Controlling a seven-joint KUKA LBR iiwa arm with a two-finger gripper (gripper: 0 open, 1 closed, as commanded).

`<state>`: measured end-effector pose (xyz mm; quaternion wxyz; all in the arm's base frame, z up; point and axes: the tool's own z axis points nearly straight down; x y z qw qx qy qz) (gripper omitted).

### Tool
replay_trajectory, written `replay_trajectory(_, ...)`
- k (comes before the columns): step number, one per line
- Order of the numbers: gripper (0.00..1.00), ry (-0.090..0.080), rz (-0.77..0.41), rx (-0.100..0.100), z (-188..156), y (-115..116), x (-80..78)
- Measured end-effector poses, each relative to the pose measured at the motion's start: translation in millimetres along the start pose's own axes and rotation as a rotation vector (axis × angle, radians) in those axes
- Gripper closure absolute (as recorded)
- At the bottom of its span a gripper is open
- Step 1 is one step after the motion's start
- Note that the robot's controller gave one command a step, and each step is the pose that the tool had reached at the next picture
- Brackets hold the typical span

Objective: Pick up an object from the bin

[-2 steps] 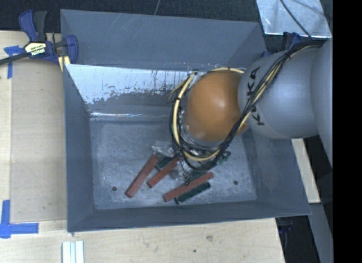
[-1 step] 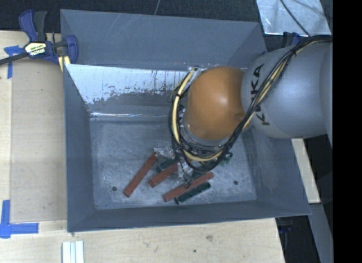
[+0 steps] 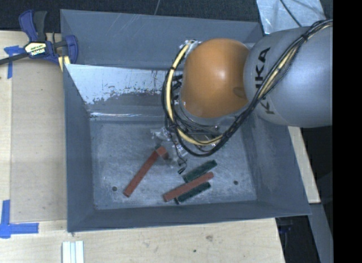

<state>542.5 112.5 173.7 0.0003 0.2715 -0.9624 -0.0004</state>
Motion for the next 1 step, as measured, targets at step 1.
replay_trajectory(1, 1.0, -0.012, -0.081, 0.005, -51.2, 8.9, -21.0)
